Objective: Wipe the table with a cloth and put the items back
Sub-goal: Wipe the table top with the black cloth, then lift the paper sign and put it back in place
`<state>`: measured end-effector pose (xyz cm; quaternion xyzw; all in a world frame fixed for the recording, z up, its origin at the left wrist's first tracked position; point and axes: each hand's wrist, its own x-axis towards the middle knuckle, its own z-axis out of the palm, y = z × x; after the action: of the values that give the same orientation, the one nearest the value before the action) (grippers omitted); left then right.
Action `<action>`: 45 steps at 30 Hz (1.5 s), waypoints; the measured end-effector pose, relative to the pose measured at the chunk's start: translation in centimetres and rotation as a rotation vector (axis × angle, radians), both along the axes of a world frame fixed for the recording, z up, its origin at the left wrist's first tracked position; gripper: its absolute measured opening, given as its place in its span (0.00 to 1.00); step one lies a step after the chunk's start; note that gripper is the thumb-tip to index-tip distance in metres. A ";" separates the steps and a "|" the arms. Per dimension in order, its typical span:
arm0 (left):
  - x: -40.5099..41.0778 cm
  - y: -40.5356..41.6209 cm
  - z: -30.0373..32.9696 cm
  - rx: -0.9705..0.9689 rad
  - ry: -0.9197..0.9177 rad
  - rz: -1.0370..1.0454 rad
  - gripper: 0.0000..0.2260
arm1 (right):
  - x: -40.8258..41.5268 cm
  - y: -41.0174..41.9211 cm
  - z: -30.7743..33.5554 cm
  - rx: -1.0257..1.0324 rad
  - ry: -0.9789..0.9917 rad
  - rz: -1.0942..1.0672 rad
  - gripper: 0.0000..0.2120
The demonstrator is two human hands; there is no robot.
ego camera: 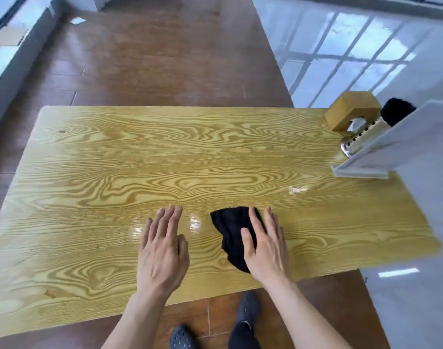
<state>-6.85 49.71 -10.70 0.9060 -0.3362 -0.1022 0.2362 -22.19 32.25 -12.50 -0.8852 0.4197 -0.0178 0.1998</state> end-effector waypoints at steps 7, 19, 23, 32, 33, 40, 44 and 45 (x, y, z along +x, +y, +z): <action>-3.4 -6.3 4.1 -0.061 0.008 -0.165 0.28 | -6.2 -0.9 3.8 0.110 0.041 -0.118 0.28; -11.9 -20.6 7.7 -0.016 0.079 -0.345 0.27 | -14.8 -13.2 7.7 0.293 -0.050 -0.277 0.30; -15.5 -27.8 9.2 -0.024 0.218 -0.304 0.25 | -18.2 -21.0 9.1 0.350 -0.119 -0.331 0.31; -18.9 -42.1 13.1 -0.176 0.581 -0.061 0.24 | -21.9 -39.6 13.5 0.466 -0.379 -0.636 0.22; -18.9 -43.2 13.5 -0.200 0.629 -0.035 0.25 | -21.7 -41.0 14.1 0.489 -0.453 -0.682 0.22; -19.2 -47.8 14.9 -0.285 0.862 0.056 0.32 | -19.7 -45.1 16.1 0.598 -0.702 -0.717 0.31; -19.6 -48.2 14.9 -0.285 0.919 0.046 0.31 | -18.8 -45.6 15.7 0.646 -0.766 -0.684 0.27; -19.7 -48.2 15.0 -0.288 0.928 0.045 0.32 | -18.7 -45.6 15.6 0.647 -0.783 -0.687 0.27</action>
<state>-26.53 1.51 4.26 0.7300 -0.1867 -0.4426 0.4862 -40.91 -13.37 3.12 -0.5216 0.5607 -0.2768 0.5804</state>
